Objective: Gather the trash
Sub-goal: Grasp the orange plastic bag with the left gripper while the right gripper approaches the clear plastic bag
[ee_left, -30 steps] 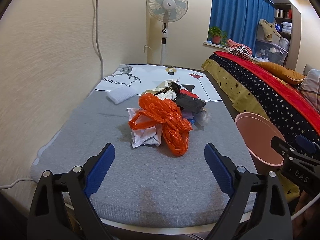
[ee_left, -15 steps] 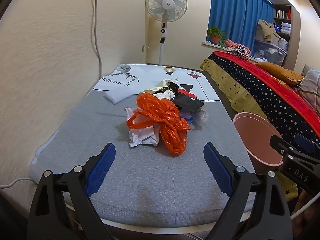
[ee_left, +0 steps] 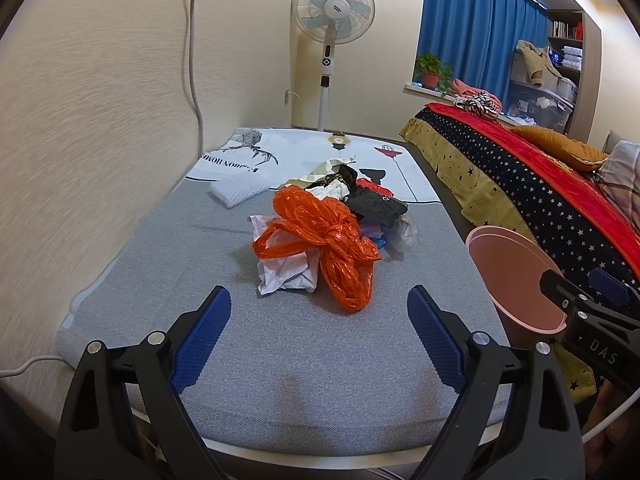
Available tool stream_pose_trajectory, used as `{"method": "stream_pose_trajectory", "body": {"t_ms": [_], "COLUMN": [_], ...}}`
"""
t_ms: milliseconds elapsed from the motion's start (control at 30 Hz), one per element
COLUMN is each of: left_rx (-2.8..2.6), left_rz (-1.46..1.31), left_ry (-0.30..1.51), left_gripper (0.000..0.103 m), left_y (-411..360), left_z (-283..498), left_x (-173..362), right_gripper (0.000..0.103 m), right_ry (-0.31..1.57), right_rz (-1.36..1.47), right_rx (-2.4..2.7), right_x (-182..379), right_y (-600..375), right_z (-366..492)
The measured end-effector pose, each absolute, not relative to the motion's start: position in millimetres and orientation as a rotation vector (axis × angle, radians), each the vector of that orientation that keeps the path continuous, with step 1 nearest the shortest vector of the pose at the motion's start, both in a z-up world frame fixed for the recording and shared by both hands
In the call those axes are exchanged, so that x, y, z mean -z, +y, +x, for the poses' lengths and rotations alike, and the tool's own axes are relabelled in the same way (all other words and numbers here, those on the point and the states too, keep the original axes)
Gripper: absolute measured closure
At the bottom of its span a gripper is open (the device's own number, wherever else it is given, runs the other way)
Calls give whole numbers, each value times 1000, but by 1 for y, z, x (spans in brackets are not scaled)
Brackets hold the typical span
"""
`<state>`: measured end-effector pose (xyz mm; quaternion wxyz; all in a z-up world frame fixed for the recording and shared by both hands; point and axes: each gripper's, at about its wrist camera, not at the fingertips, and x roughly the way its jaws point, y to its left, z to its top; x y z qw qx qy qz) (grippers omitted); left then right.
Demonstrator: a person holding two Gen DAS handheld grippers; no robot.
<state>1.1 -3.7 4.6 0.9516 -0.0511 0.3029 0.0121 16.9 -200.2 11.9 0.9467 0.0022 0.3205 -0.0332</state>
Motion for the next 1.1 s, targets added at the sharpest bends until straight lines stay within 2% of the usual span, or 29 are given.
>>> {"method": "stream_pose_trajectory", "body": {"t_ms": [167,267,467,500,767,1000,1033,1067,1100], "left_rx": [-19,-10,23,24,22,15,3,-9,-25], "left_rz": [-110,-128,-163,-163,-196,-188,-190,-194,-203], "left_ry": [616,625,645,648,680,768,783,795,805], "left_gripper": [19,28,58,62,76,74,71,59,53], "left_y": [-3,-1,0,0,-1,-14,-13,-13,-11], "left_z": [2,6,28,31,71,108,111,114,117], "left_x": [-5,-4,-2,-2,5,33,38,42,45], "right_gripper": [21,31,54,56,63,63,63,63,62], "right_ry": [651,638,626,621,630,704,719,733,745], "right_rz": [18,49,127,135,176,218,223,229,238], "right_rx": [57,31,-25,-35,-112,-204,-216,-225,-236], "right_x": [-14,-16,-23,-25,-22,4,9,15,20], "right_y": [-200,-204,-216,-217,-217,-205,-203,-202,-201], "right_z": [17,17,32,35,73,123,130,138,143]}}
